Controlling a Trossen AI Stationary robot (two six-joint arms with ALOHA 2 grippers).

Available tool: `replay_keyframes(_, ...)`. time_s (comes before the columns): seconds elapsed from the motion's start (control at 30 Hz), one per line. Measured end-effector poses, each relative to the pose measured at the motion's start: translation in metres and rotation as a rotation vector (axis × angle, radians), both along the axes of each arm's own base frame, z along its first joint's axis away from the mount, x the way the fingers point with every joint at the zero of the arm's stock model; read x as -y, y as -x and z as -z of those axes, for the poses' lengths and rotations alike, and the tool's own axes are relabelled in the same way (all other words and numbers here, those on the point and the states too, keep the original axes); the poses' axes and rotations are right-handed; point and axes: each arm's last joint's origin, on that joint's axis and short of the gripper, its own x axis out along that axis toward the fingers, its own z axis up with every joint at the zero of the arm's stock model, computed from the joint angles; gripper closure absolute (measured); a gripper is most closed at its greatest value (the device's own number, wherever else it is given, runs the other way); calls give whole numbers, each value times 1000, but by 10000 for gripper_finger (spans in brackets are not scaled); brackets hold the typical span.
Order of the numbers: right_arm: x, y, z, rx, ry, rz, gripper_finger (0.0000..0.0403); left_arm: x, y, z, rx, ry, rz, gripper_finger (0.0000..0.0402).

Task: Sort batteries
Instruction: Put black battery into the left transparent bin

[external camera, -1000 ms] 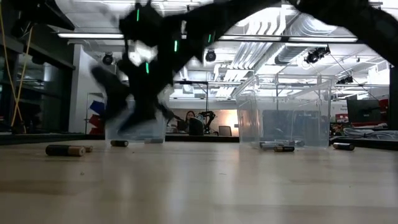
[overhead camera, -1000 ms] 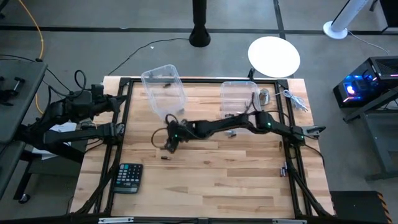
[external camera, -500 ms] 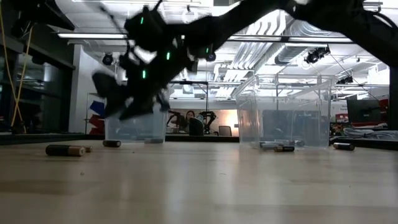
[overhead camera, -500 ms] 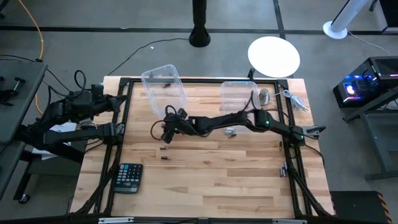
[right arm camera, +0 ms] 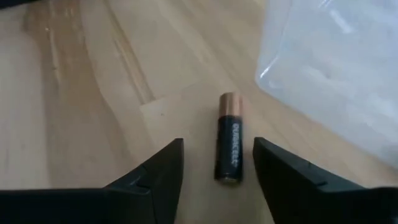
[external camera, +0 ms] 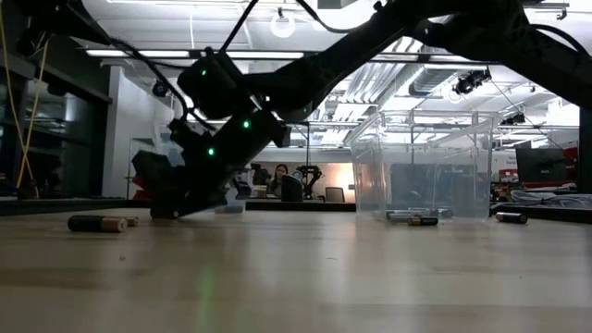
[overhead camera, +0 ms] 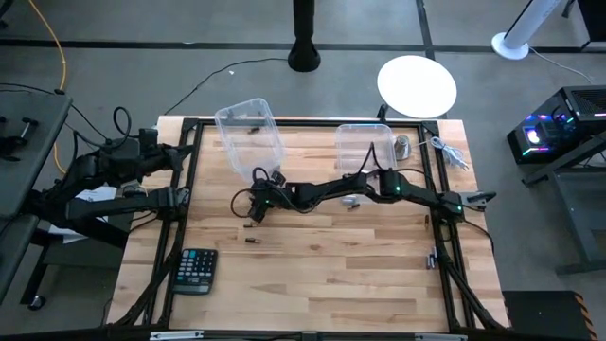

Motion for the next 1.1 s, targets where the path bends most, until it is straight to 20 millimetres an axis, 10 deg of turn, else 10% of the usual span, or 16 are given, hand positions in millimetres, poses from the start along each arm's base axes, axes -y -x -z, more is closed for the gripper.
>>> replay_keyframes(0.23,9,5,-6,-30,-174,39,375,0,0,0,0,0,1,402)
replay_keyframes(0.33,3,11,-27,-66,-180,-21,378,0,0,0,0,0,1,401)
replay_keyframes(0.57,-18,38,-161,76,-19,-269,378,0,0,0,-10,-14,0,402)
replay_keyframes(0.73,-3,58,-224,210,173,-93,378,-1,0,0,-13,-21,-15,402)
replay_keyframes(0.9,60,62,-219,240,102,140,371,-1,1,0,-4,-14,-33,402)
replay_keyframes(1.1,106,62,-185,225,-159,237,263,-1,1,0,-3,-14,-33,402)
